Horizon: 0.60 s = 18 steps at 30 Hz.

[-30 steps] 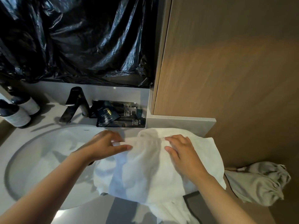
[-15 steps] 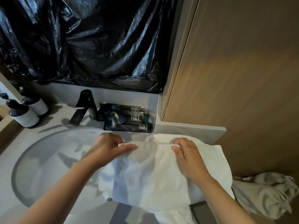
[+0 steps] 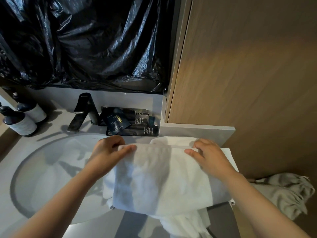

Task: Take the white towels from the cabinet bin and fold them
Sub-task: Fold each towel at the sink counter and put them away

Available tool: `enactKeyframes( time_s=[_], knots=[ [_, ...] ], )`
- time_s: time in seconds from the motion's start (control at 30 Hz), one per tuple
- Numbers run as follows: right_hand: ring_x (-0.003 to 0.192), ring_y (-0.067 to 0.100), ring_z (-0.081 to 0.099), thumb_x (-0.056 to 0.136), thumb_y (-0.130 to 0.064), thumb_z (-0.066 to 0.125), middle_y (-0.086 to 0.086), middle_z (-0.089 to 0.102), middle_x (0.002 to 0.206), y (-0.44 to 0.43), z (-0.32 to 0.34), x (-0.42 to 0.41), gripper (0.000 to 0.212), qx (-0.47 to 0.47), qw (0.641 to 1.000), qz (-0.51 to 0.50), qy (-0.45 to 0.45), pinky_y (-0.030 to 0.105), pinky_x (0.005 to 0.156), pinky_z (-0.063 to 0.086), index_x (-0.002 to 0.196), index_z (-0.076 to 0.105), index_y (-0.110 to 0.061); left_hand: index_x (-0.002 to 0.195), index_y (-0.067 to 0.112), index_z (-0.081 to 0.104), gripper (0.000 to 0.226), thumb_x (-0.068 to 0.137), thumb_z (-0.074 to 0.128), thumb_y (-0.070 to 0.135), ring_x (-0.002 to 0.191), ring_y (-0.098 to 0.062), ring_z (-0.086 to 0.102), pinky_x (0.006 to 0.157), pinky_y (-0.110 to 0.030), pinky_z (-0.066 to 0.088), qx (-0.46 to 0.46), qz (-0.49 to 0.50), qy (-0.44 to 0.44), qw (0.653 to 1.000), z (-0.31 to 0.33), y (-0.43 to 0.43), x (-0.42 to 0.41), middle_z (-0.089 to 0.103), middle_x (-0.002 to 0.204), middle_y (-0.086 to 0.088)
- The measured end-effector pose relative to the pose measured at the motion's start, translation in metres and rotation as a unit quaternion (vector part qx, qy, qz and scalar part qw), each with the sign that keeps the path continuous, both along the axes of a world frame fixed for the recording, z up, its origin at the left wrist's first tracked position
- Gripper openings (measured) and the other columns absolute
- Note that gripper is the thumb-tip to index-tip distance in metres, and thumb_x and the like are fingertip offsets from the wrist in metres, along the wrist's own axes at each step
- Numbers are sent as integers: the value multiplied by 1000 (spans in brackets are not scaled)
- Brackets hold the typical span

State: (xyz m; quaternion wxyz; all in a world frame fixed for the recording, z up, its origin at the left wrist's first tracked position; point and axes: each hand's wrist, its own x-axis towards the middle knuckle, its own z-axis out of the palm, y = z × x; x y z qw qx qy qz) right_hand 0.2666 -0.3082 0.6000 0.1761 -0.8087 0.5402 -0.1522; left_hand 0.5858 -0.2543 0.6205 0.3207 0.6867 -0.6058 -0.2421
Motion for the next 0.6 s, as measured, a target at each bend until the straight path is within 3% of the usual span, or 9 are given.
enactKeyframes(
  time_s=[0.1, 0.2, 0.27, 0.33, 0.43, 0.5, 0.6],
  knots=[
    [73, 3, 44, 91, -50, 57, -12, 46, 76, 2, 3, -5, 34, 28, 999, 2, -31, 17, 66, 30, 67, 34, -44, 86, 23, 56, 30, 76, 77, 42, 67, -16, 57, 59, -29, 43, 26, -38, 4, 999, 2, -3, 3, 61, 72, -1],
    [84, 17, 47, 94, -51, 54, -9, 49, 86, 6, 2, -3, 24, 25, 999, 2, -23, 26, 75, 32, 78, 41, -39, 116, 37, 55, 41, 81, 64, 56, 82, -9, 61, 76, -32, 52, 103, -143, -76, 981, 9, -11, 5, 62, 88, 11],
    [87, 20, 46, 93, -58, 46, -10, 48, 89, 7, 1, -2, 25, 10, 1000, 2, -12, 28, 78, 32, 86, 43, -35, 105, 34, 63, 55, 77, 44, 77, 82, -7, 61, 77, -35, 54, 117, -190, -130, 966, 16, -20, -2, 62, 90, 13],
    [87, 21, 46, 88, -66, 34, -11, 46, 90, 9, 2, -1, 38, -5, 1000, 3, -9, 29, 79, 32, 88, 49, -31, 95, 28, 64, 71, 73, 29, 86, 83, -9, 59, 77, -37, 54, 104, -212, -169, 957, 17, -27, -16, 59, 93, 10],
    [86, 22, 48, 87, -66, 32, -12, 43, 90, 8, 3, -2, 56, -18, 1000, -8, 5, 30, 78, 33, 95, 61, -18, 93, 22, 56, 56, 82, 40, 75, 88, -15, 54, 80, -34, 47, 97, -230, -206, 946, 15, -28, -38, 54, 95, 8],
    [83, 22, 48, 87, -66, 34, -12, 43, 88, 7, 3, -7, 49, -21, 1000, -8, 7, 29, 75, 32, 91, 56, -23, 77, 26, 46, 49, 80, 41, 74, 77, -18, 51, 70, -33, 42, 75, -249, -218, 941, 12, -27, -41, 50, 78, 9],
    [80, 17, 47, 87, -71, 36, -17, 50, 93, 5, 5, -18, 41, -15, 1000, 26, 6, 28, 71, 34, 93, 46, -31, 68, 23, 37, 61, 73, 36, 84, 60, -10, 44, 60, -32, 35, 52, -264, -198, 943, 8, -23, -34, 46, 64, 7]
  ],
)
